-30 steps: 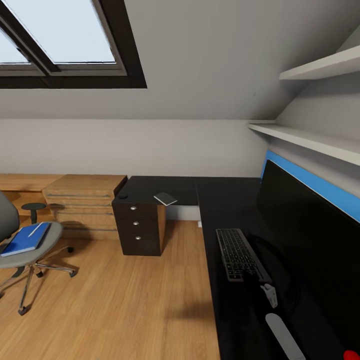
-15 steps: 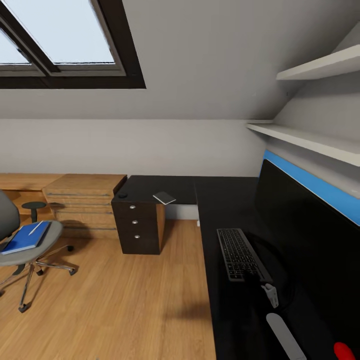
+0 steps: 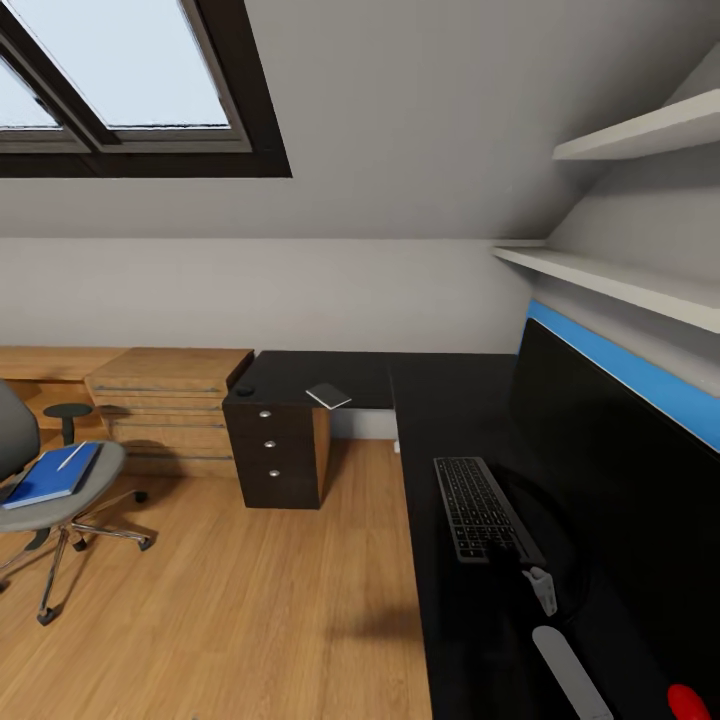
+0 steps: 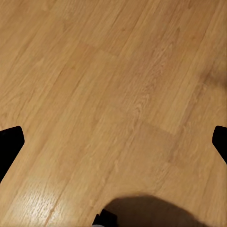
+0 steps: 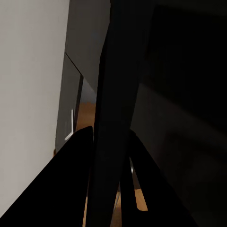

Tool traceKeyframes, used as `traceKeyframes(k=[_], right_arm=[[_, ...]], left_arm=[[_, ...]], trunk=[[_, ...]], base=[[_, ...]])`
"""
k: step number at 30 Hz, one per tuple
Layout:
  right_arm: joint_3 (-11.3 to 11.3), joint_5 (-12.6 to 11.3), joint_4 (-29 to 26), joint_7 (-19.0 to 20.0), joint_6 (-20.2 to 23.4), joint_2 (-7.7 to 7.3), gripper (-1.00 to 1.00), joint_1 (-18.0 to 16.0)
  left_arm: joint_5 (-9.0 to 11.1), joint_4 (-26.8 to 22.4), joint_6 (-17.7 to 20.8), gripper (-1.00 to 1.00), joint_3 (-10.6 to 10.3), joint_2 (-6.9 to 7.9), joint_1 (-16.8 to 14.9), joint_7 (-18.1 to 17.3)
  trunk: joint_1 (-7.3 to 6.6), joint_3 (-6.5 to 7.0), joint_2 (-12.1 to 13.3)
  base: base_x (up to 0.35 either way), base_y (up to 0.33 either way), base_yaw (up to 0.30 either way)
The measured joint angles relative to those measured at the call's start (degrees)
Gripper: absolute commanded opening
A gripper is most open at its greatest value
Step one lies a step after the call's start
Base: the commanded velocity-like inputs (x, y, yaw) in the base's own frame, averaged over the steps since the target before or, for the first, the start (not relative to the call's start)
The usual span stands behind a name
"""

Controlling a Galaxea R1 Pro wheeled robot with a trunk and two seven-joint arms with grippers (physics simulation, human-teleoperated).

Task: In the bedroom, organize the workspace by keeping the computer under the desk, ensuring the monitor is on the desk, placing the keyboard on the desk next to the monitor, placing the mouse on the desk next to the keyboard, moving the folder from the swivel chair onto the desk next to the mouse, stacking the notebook on top of the folder with the pen on top of the notebook, and positioning the swivel chair next to the desk.

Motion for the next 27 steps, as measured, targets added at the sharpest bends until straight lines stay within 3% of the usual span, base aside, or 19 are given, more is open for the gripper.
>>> traceKeyframes(k=[11, 27], right_arm=[[0.0, 0.0, 0.0, 0.0, 0.0, 0.0, -1.0, 0.0], [0.2, 0.0, 0.0, 2.0, -0.2, 0.0, -1.0, 0.0]], left_arm=[[0.0, -1.9, -0.1, 1.0, -0.3, -0.13, 0.0, -0.1], [-0.2, -3.9, 0.2, 1.0, -1.3, -0.48, 0.0, -0.2]], trunk=[[0.0, 0.0, 0.0], [3.52, -2.88, -6.4]], base=[[0.0, 0.0, 0.0], [0.0, 0.0, 0.0]])
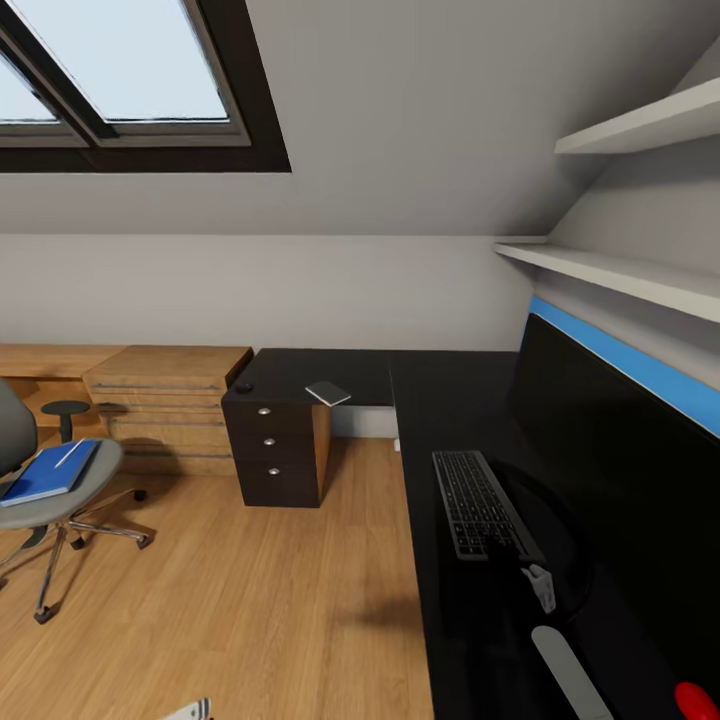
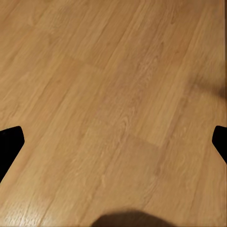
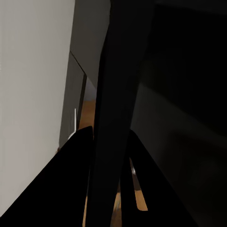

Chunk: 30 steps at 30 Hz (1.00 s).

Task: In the bedroom, organize the workspace by keeping the computer under the desk, ensuring the monitor is on the desk, placing the keyboard on the desk next to the monitor, placing the mouse on the desk next to the keyboard, moving the folder from the swivel chair onto the desk next to the mouse, stacking the notebook on top of the folder with the pen on top of the notebook, and positioning the swivel chair next to the desk.

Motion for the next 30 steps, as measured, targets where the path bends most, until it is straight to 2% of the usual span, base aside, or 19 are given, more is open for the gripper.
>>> traceKeyframes(k=[7, 30], right_arm=[[0.1, 0.0, -0.1, 1.6, 0.0, 0.0, -1.0, 0.0], [0.1, 0.0, -0.2, 4.3, 0.0, 0.0, -1.0, 0.0]], left_arm=[[0.0, 0.2, 0.1, 1.0, -1.1, 0.0, 0.0, 0.1], [0.0, 0.2, 0.1, 1.0, -1.2, 0.0, 0.0, 0.0]], trunk=[[1.54, -1.26, -2.8], [6.59, -5.39, -12.0]], base=[[0.0, 0.0, 0.0], [0.0, 0.0, 0.0]])
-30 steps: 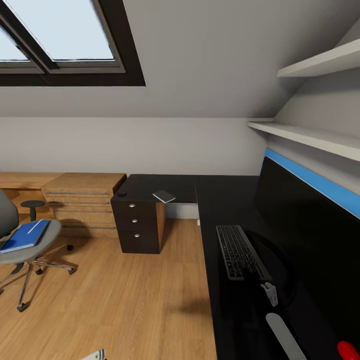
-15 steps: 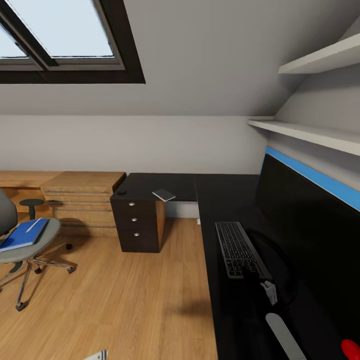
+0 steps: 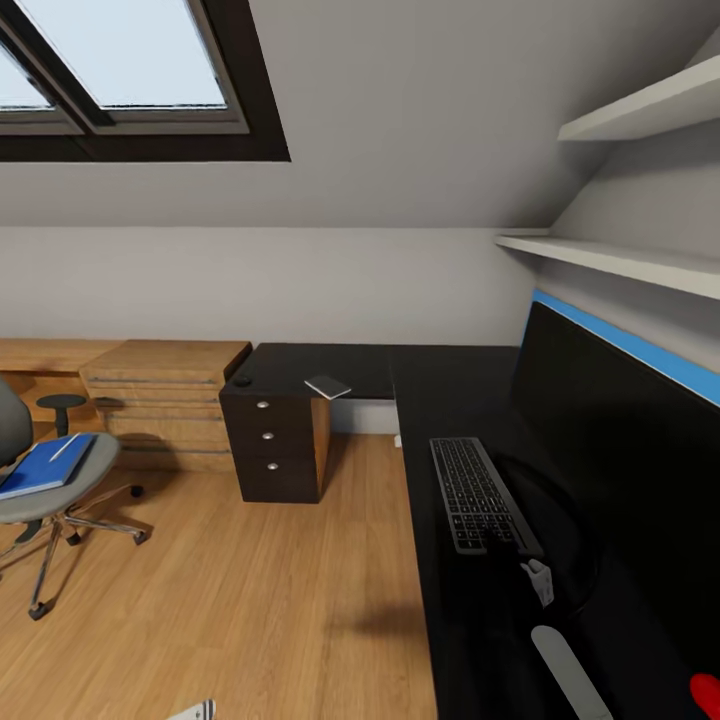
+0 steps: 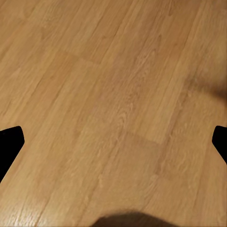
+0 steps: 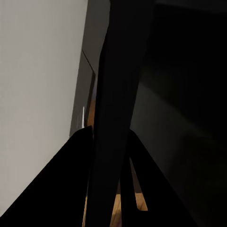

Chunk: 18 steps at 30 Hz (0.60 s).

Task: In the bedroom, organize the workspace by keeping the computer under the desk, ensuring the monitor is on the desk, placing the keyboard on the desk next to the monitor, placing the mouse on the desk next to the keyboard, moving the folder from the swivel chair onto the desk next to the mouse, stacking the notebook on top of the folder with the pen on top of the notebook, and positioning the swivel chair next to the desk.

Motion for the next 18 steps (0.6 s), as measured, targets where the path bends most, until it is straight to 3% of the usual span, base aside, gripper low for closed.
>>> traceKeyframes(k=[18], right_arm=[[0.0, 0.1, -0.2, 0.8, 0.0, -0.08, -1.0, 0.0]], left_arm=[[0.0, 0.1, 0.0, 1.0, 0.0, 0.0, 0.0, 0.0]], trunk=[[3.74, -3.05, -6.8]], base=[[0.0, 0.0, 0.0]])
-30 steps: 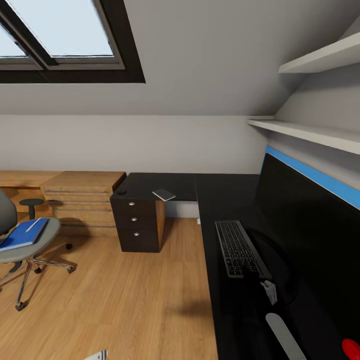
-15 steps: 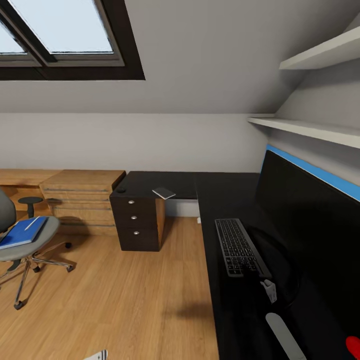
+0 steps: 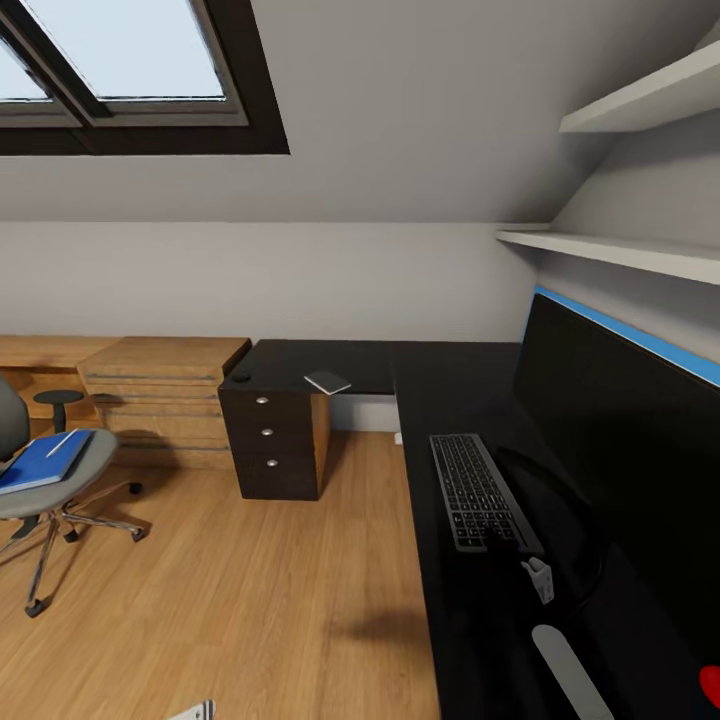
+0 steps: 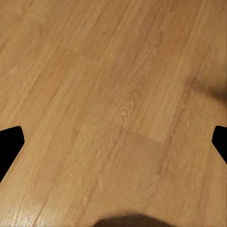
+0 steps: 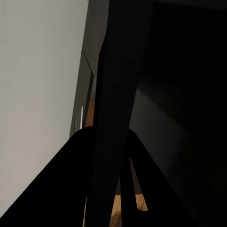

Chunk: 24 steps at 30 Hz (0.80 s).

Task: In the bedroom, organize the workspace by keeping the computer under the desk, ensuring the monitor is on the desk, placing the keyboard on the desk next to the monitor, placing the mouse on the desk next to the keyboard, moving the folder from the swivel chair onto the desk next to the mouse, stacking the notebook on top of the folder with the pen on top of the notebook, and positioning the swivel chair next to the desk.

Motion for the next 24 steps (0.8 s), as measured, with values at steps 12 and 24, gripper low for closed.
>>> traceKeyframes(k=[12, 24], right_arm=[[0.0, 0.0, -0.2, -0.2, 0.1, -0.01, -1.0, 0.0], [-0.1, 0.0, -0.3, -0.3, 0.2, -0.01, -1.0, 0.0]], left_arm=[[0.1, 0.3, -0.2, 1.0, 0.1, 0.21, 0.0, -0.1], [0.0, 0.8, -0.4, 1.0, 0.1, 0.33, 0.0, -0.2]], trunk=[[0.0, 0.0, 0.0], [0.0, 0.0, 0.0]], base=[[0.0, 0.0, 0.0], [0.0, 0.0, 0.0]])
